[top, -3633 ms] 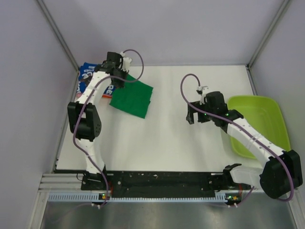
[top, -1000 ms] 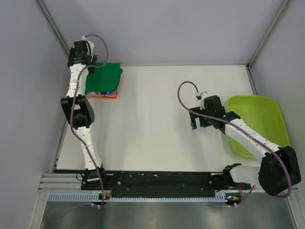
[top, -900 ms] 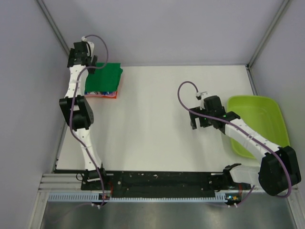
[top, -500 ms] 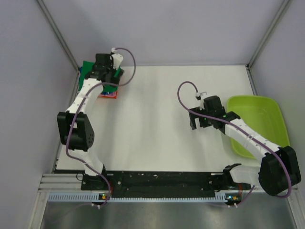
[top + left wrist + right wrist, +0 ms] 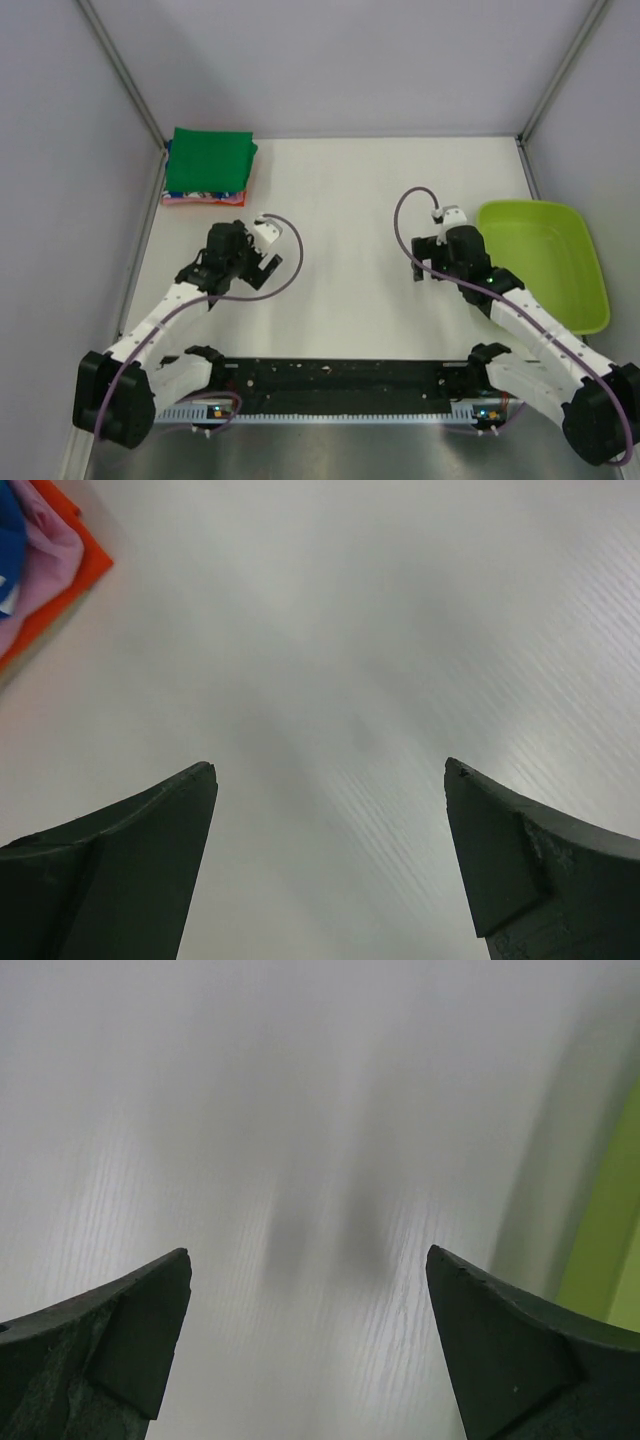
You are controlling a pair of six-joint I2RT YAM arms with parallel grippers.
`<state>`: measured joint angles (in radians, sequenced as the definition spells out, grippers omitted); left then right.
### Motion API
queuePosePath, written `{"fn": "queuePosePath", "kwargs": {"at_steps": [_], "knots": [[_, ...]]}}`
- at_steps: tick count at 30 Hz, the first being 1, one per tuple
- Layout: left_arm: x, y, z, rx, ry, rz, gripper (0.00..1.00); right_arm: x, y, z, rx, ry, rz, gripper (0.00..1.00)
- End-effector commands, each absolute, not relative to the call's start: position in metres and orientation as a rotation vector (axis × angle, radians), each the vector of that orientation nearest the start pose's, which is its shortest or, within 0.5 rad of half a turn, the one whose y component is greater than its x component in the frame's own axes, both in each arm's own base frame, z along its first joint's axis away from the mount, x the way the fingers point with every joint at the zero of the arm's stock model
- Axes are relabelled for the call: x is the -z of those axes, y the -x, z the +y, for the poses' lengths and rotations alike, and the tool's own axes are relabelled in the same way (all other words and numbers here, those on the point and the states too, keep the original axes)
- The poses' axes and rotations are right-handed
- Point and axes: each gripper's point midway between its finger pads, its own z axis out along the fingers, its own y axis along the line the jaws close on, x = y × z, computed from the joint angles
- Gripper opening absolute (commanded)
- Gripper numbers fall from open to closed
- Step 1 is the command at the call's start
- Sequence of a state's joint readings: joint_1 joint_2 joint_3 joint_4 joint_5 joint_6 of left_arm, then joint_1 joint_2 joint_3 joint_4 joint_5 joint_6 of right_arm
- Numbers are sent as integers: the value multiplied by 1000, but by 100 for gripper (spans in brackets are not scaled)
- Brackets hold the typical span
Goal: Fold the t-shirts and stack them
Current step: Put the neatly folded tshirt into the corner of the board with the left arm
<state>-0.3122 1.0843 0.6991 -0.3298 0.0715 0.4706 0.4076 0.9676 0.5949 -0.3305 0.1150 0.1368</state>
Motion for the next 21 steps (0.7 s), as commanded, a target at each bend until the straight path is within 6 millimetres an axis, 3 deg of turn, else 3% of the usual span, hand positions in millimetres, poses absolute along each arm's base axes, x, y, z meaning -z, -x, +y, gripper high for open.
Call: {"fn": "queuePosePath", "kwargs": {"at_steps": [1, 4, 7, 11, 21], "knots": [[-103, -296, -89, 21, -761, 1978, 99, -128, -276, 83, -101, 102, 2104, 99], [-89, -292, -85, 16, -694, 1956, 99, -129, -273, 73, -68, 61, 2074, 99], [-89, -298, -73, -47, -615, 1952, 99, -131, -273, 70, -53, 46, 2055, 99], [-80, -296, -76, -31, -640, 1989, 99, -129, -274, 67, -41, 30, 2046, 99], [-77, -298, -74, -40, -630, 1999, 99, -127, -275, 66, -37, 28, 2040, 99]]}}
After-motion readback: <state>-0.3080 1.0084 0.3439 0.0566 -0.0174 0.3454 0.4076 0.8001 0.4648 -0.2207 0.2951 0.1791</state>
